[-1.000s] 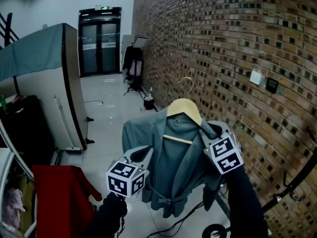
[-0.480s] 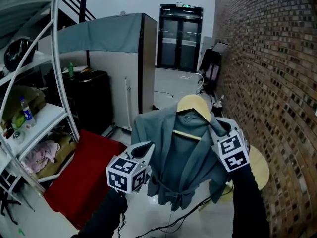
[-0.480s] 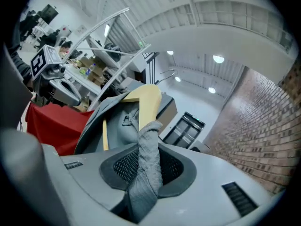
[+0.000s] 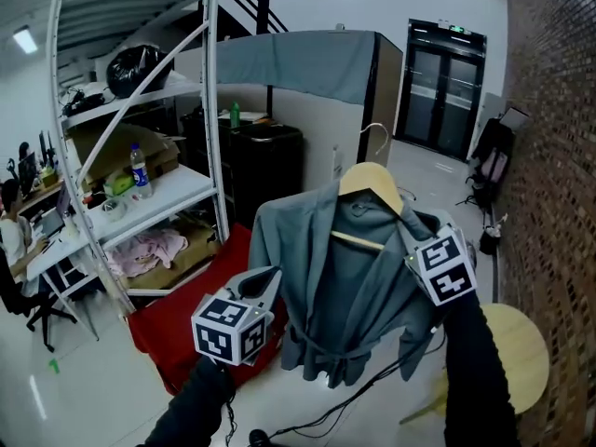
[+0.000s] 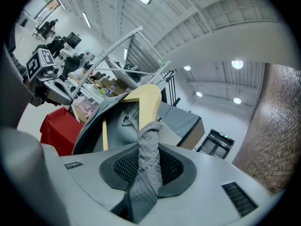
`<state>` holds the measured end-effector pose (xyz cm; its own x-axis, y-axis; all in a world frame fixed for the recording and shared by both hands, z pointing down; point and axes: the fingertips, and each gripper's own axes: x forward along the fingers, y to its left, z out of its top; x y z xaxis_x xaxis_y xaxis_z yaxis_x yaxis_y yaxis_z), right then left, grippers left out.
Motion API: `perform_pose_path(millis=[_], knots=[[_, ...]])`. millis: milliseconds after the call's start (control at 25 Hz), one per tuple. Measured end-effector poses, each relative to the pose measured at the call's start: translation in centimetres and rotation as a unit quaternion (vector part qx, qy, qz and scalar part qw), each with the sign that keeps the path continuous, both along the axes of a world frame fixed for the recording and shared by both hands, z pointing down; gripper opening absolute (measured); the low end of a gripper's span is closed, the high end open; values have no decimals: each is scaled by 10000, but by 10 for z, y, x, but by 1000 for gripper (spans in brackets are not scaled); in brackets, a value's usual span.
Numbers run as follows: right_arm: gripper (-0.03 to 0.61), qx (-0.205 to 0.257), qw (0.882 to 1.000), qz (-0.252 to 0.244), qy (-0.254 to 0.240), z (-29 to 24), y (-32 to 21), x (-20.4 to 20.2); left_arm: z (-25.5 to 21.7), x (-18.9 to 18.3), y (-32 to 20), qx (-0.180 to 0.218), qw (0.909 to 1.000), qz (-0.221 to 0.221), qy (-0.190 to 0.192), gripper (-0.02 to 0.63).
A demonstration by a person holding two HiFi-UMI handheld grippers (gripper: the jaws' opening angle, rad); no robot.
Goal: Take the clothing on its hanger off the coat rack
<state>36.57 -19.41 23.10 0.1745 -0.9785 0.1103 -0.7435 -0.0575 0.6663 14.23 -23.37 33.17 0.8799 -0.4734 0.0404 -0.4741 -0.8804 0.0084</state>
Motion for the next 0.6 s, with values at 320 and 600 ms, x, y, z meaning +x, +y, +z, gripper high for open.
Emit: perform_pose_path(millis=[320,600], knots=[[66,165,9966,-803,61,-36,-112,-69,-25,-85,-73,298,9960,-819,191,-9],[66,433,9888,-1398,276,-99,-227,-158,-43,-155,-161,406,9910,-1227,355,-8]])
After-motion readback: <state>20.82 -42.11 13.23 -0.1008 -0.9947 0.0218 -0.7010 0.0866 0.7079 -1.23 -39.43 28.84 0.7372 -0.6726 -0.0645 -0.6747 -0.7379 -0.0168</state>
